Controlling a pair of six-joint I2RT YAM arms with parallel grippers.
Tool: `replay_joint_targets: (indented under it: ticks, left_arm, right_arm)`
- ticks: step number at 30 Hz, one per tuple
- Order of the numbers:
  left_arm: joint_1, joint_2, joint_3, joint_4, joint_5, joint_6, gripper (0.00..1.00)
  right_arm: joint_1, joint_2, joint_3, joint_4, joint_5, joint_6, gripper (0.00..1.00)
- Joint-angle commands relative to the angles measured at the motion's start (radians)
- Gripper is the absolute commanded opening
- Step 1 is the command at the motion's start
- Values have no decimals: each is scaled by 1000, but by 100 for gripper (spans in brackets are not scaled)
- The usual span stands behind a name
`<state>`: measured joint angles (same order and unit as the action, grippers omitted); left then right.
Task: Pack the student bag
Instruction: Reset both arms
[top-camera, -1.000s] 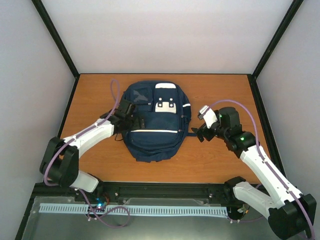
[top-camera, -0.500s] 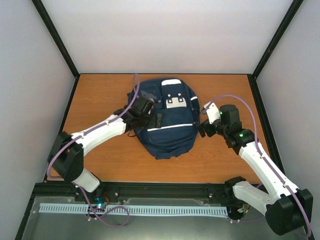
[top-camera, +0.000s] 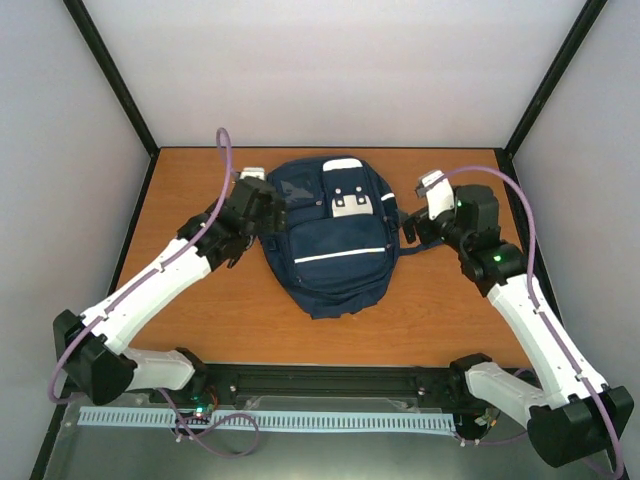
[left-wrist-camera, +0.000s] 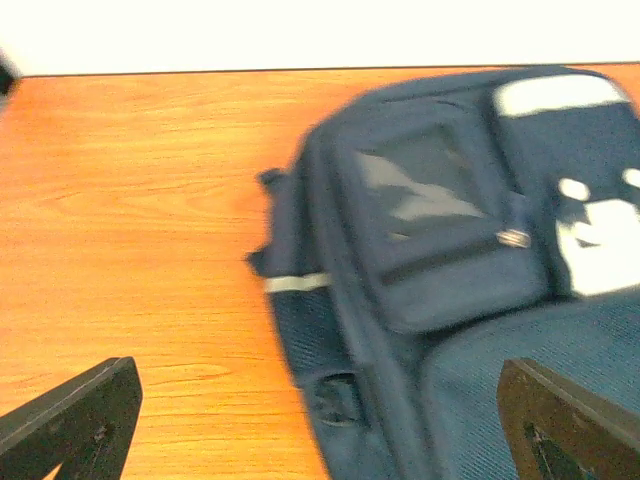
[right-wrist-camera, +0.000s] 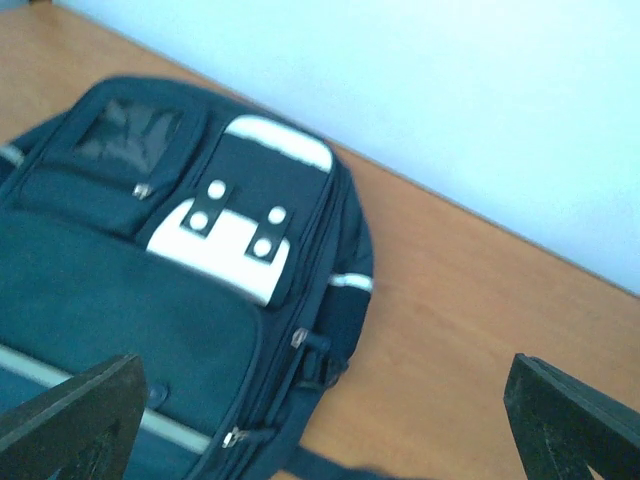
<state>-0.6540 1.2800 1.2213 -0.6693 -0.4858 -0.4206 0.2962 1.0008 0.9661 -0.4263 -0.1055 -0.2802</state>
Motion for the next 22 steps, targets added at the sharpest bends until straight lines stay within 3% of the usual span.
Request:
replay_joint_targets:
  ticks: [1, 4, 7, 10, 12, 15, 17, 22]
  left_arm:
    - [103, 41, 36, -110, -161, -83, 100]
    - [149, 61, 23, -94, -14, -35, 100]
    - [149, 27, -28, -16, 12, 37, 100]
    - [151, -29, -81, 48, 31, 67, 100]
    - [151, -57, -97, 60, 60, 80, 100]
    - [151, -87, -124, 70, 93, 95, 100]
    - [151, -100, -129, 71, 103, 105, 100]
    - [153, -121, -137, 85, 120, 124, 100]
  right_arm:
    - [-22, -20, 38, 68, 44, 44, 100]
    - [-22, 21, 46, 46, 94, 18, 100]
    - [-23, 114, 104, -53, 169, 7, 100]
    - [-49, 131, 81, -63, -27, 17, 100]
    - [-52, 69, -5, 34, -95, 65, 100]
    - [-52, 21, -117, 197, 101, 215, 100]
    - [-52, 36, -94, 179, 183, 290, 100]
    - [-52, 33, -109, 156, 133, 278, 100]
